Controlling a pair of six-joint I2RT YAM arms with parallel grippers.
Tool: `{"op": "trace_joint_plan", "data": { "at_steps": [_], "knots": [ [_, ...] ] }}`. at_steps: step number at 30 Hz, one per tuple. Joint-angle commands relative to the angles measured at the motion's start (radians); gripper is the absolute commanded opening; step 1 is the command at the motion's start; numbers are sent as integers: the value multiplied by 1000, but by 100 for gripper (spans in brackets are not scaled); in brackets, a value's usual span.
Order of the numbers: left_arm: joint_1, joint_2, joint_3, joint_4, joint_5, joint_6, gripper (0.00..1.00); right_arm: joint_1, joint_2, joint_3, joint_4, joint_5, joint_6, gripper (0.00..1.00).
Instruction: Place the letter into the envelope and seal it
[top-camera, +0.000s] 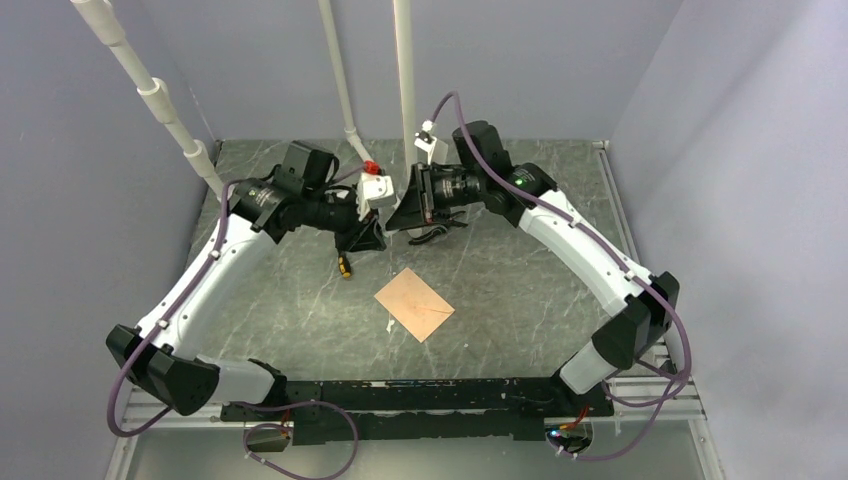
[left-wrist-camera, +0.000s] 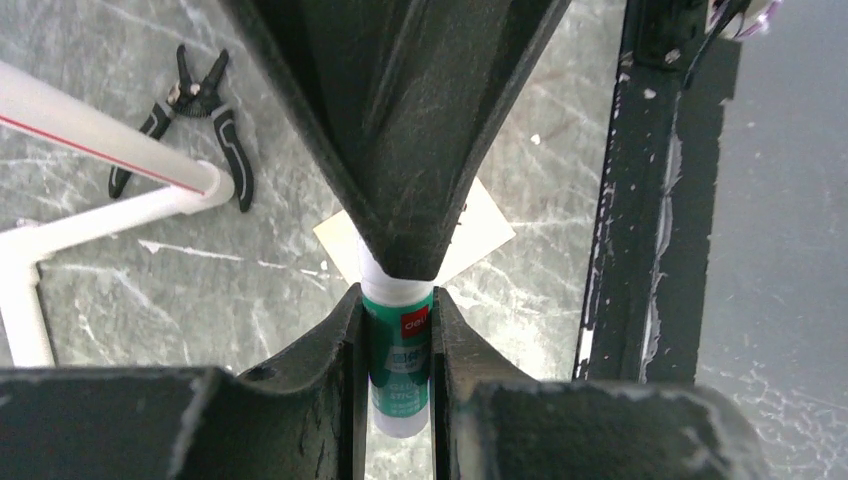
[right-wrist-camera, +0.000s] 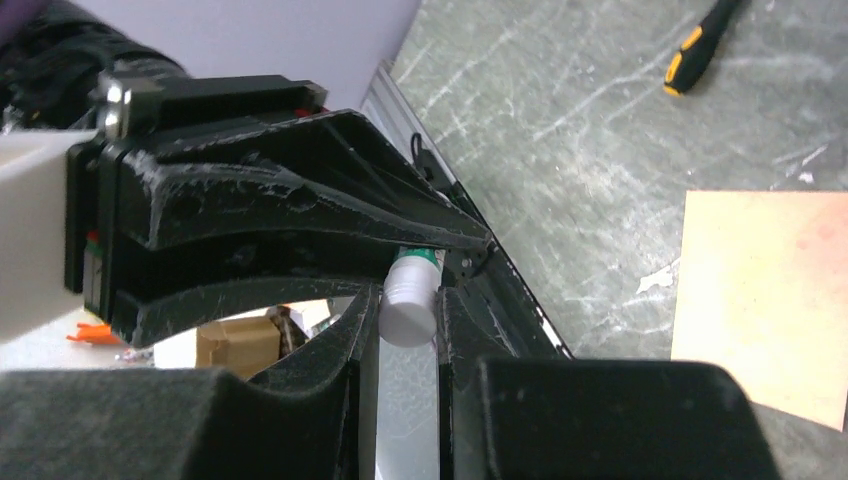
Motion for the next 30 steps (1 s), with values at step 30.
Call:
{"op": "trace_joint_plan", "data": {
  "at_steps": [30],
  "knots": [
    [-129, -35, 18, 676, 104, 188, 2, 152, 145, -187, 63, -14, 278, 0]
  ]
}}
